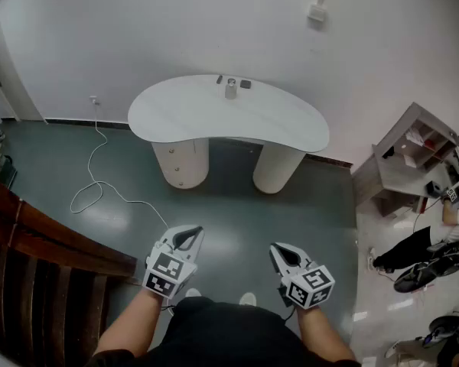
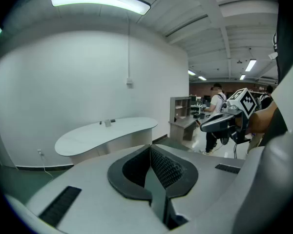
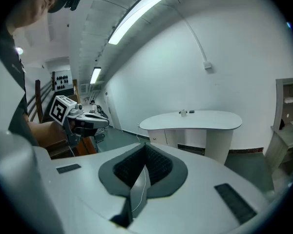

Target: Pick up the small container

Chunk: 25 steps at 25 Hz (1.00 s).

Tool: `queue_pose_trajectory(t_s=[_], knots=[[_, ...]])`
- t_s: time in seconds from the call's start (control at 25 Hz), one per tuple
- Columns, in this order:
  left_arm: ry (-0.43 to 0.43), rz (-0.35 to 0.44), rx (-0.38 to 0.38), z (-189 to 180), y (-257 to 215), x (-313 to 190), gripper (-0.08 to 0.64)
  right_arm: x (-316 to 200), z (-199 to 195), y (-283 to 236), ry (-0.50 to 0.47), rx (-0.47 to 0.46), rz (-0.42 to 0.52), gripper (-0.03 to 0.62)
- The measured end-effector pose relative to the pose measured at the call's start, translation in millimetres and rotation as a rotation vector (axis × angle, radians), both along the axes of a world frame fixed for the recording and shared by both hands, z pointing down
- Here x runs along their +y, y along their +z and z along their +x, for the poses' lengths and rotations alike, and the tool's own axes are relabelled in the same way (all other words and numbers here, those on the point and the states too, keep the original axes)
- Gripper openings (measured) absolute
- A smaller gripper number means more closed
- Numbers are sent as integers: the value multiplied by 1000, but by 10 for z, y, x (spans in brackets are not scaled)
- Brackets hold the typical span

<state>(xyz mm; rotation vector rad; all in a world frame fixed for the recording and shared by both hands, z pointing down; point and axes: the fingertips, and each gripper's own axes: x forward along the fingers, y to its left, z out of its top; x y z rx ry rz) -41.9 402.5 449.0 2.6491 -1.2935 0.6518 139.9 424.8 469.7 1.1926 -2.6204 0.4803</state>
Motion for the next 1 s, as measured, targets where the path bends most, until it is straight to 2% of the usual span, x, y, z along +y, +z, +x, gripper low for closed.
queue_pose_trajectory(t_s=[0.56, 0.84, 1.0], knots=[[27, 17, -5, -29, -44, 6, 17, 38, -55, 27, 17, -1, -3, -6], [28, -9, 36, -146, -21, 4, 17, 67, -197, -31, 24, -46, 2, -6], [37, 16, -8, -285, 25, 9, 17, 65, -327, -2, 31, -47, 6, -6]])
